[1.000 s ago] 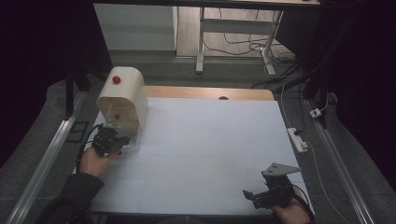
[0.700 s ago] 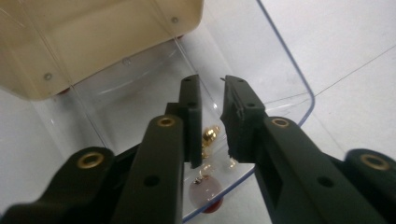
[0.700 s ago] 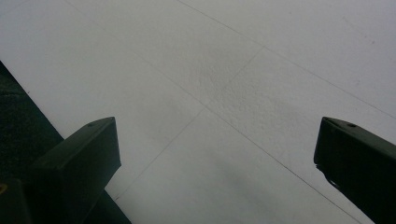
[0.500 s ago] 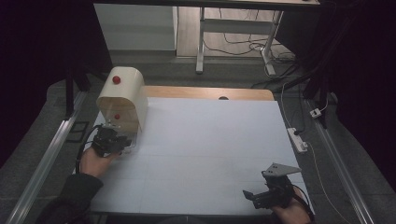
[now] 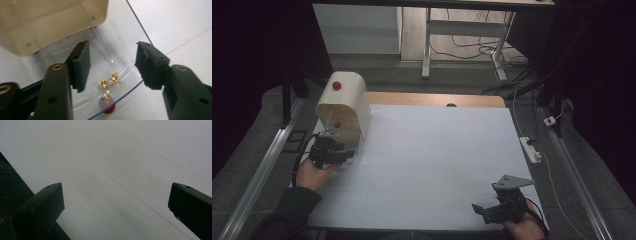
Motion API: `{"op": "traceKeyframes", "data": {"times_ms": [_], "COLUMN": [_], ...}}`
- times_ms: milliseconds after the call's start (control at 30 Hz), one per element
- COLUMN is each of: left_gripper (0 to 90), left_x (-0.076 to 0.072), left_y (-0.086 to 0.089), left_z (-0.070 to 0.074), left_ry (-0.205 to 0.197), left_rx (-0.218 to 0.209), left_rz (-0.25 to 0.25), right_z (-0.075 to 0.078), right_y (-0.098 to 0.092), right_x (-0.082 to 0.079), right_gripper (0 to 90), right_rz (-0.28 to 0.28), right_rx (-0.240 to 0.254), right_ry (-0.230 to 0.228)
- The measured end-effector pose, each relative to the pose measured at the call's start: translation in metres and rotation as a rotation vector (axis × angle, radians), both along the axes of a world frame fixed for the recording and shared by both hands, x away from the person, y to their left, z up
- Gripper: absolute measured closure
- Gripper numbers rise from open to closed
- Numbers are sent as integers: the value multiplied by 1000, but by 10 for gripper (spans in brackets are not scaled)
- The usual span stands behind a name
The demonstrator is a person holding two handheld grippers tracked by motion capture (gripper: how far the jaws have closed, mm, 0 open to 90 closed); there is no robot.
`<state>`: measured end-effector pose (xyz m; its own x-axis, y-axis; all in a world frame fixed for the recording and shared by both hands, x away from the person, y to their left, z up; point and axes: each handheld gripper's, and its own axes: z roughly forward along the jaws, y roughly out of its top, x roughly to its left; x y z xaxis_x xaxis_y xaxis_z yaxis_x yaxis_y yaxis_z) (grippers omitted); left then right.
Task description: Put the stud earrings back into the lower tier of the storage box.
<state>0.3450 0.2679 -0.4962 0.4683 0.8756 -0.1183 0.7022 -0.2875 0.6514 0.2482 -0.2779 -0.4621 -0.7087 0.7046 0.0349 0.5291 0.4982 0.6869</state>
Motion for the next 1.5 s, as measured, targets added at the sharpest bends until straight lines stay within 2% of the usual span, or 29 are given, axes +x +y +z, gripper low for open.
{"op": "traceKeyframes", "data": {"times_ms": [467,700,900,1167,1433,1500], "left_gripper": [263,210,162,96,36,15], "left_x": [-4,-8,-12,-19,-23,-24], "left_y": [0,0,-1,-5,-10,-12], "left_z": [6,11,15,19,21,21], "left_ry": [-17,-30,-39,-46,-53,-58], "left_rx": [-58,-86,-123,-147,-163,-152], "left_rz": [-5,-11,-33,-63,-110,-120], "right_z": [0,0,0,0,0,0], "right_y": [1,1,1,1,1,1], "right_x": [0,0,0,0,0,0], "right_gripper": [3,4,4,3,4,3], "right_rz": [3,4,4,6,5,5], "right_rx": [-3,-5,-6,-9,-9,-8], "right_ry": [-1,-1,-1,-2,-2,-2]}}
